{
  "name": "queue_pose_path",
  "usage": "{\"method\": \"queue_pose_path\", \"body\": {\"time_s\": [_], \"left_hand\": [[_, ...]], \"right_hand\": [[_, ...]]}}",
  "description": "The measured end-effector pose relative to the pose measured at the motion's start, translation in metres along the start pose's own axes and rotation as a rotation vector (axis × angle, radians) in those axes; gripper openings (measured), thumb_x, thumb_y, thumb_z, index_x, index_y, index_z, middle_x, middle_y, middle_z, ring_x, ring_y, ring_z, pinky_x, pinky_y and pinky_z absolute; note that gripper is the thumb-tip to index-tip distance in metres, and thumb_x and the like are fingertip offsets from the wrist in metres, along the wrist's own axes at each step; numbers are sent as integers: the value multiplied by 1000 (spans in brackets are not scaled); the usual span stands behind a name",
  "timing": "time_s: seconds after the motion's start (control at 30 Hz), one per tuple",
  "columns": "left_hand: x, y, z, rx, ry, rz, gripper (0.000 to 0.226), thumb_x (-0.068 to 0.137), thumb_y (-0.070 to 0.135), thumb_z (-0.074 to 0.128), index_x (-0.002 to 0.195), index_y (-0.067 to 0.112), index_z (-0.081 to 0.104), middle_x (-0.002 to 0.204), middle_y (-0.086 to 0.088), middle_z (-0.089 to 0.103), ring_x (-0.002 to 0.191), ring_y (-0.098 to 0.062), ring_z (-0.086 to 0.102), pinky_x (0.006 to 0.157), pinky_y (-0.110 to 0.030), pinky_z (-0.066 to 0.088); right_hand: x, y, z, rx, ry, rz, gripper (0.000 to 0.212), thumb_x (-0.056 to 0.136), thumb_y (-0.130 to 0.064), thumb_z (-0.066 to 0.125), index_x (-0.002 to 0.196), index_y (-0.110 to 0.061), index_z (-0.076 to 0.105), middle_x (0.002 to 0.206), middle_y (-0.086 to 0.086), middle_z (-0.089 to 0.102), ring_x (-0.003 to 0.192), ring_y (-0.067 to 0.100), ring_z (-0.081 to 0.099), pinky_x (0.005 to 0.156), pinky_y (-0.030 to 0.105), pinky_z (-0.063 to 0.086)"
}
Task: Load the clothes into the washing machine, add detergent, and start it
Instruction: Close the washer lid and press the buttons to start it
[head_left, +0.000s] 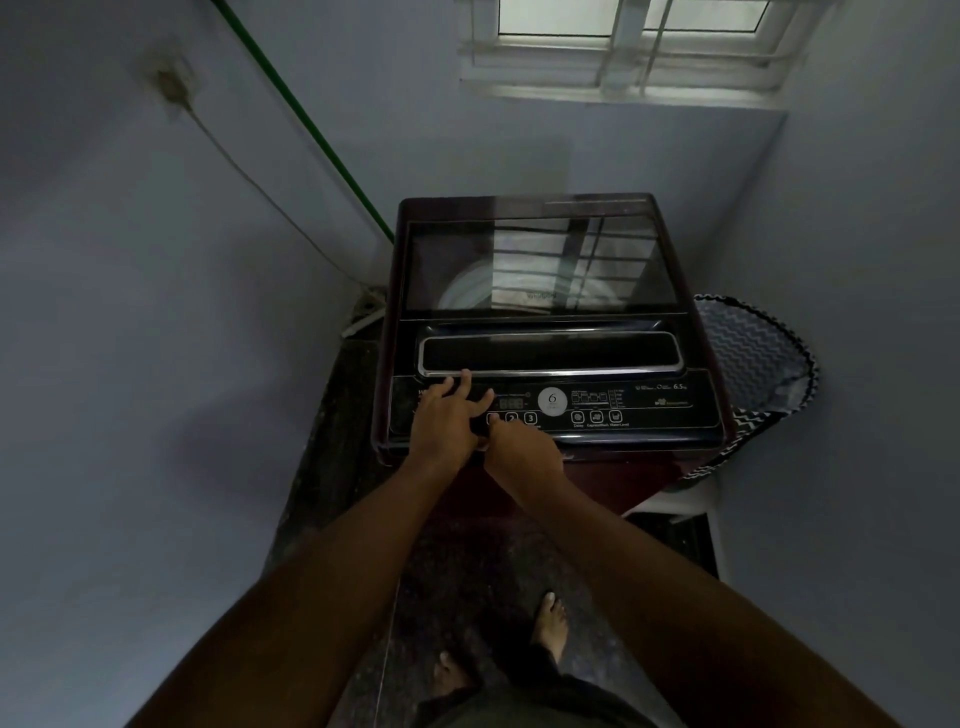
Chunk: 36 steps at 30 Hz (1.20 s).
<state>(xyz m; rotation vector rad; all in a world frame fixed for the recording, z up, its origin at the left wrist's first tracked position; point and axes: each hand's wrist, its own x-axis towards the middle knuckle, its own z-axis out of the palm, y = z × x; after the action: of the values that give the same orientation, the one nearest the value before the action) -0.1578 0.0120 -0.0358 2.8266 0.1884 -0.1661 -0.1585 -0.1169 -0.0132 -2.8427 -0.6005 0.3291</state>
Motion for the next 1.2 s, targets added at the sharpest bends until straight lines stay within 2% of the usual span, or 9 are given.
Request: {"method": "queue_pose_path", "body": {"time_s": [0.23, 0.37, 0.43, 0.5, 0.57, 0.7, 0.9, 1.03, 1.2], "left_hand": [[-1, -2, 2, -35, 14, -9, 52, 92, 30, 62, 138, 46, 46, 160, 0, 25, 146, -28, 20, 117, -50, 26], [0, 1, 2, -36, -5, -21, 50, 95, 27, 57, 140, 45, 43, 161, 2, 22, 147, -28, 18, 118, -49, 25], [-2, 3, -2, -52, 4, -26, 47, 95, 32, 56, 139, 42, 46, 160, 3, 22, 146, -28, 19, 118, -48, 24], [-4, 4, -3, -34, 7, -14, 54, 90, 36, 64, 140, 40, 45, 160, 2, 23, 145, -28, 20, 117, -47, 25], [-4, 3, -3, -35, -10, 1, 65, 83, 39, 72, 142, 38, 44, 160, 1, 22, 145, -29, 20, 117, -47, 26], [-4, 4, -2, -19, -33, -2, 75, 78, 40, 76, 144, 37, 41, 161, 0, 18, 146, -29, 18, 118, -47, 24], [-7, 6, -5, -16, -44, -7, 79, 77, 38, 77, 145, 38, 38, 162, 0, 12, 148, -28, 12, 121, -47, 16], [-8, 6, -7, -23, -69, -7, 80, 77, 39, 77, 146, 38, 36, 163, 1, 9, 149, -28, 10, 121, -48, 13], [-10, 8, -12, 81, -89, 32, 81, 81, 45, 72, 149, 38, 30, 164, -2, 5, 149, -30, 9, 120, -48, 12]], "right_hand": [[23, -8, -19, 21, -99, -67, 34, 93, -33, 52, 125, -20, 54, 103, 6, 67, 89, 23, 66, 72, 36, 51], [4, -9, -14, 3, -66, -61, 22, 97, -25, 47, 110, -13, 61, 92, 5, 67, 76, 21, 65, 64, 32, 51], [-9, -9, -3, -28, -38, -78, 28, 99, -19, 43, 121, -11, 57, 92, 7, 69, 69, 21, 65, 63, 33, 53], [-24, -9, 9, -45, -41, -40, 54, 96, -14, 41, 148, -8, 26, 86, 5, 69, 58, 17, 56, 58, 32, 49], [-33, -6, 18, -51, -63, 3, 73, 94, -12, 42, 152, -8, -2, 81, 3, 67, 54, 15, 49, 55, 30, 46], [-40, 2, 19, -20, -96, -2, 83, 93, -15, 46, 152, -16, -13, 83, 6, 66, 61, 18, 59, 62, 34, 54], [-35, 10, 8, 156, -218, 36, 95, 88, -14, 53, 150, -33, -17, 85, 11, 64, 67, 24, 62, 65, 38, 55], [-32, 13, -2, 257, -268, 54, 93, 85, -11, 51, 150, -39, -8, 88, 11, 66, 72, 25, 64, 69, 40, 56], [-33, 19, -20, 163, -256, 52, 81, 88, -17, 50, 151, -41, 5, 102, 9, 67, 89, 27, 65, 80, 43, 55]]}}
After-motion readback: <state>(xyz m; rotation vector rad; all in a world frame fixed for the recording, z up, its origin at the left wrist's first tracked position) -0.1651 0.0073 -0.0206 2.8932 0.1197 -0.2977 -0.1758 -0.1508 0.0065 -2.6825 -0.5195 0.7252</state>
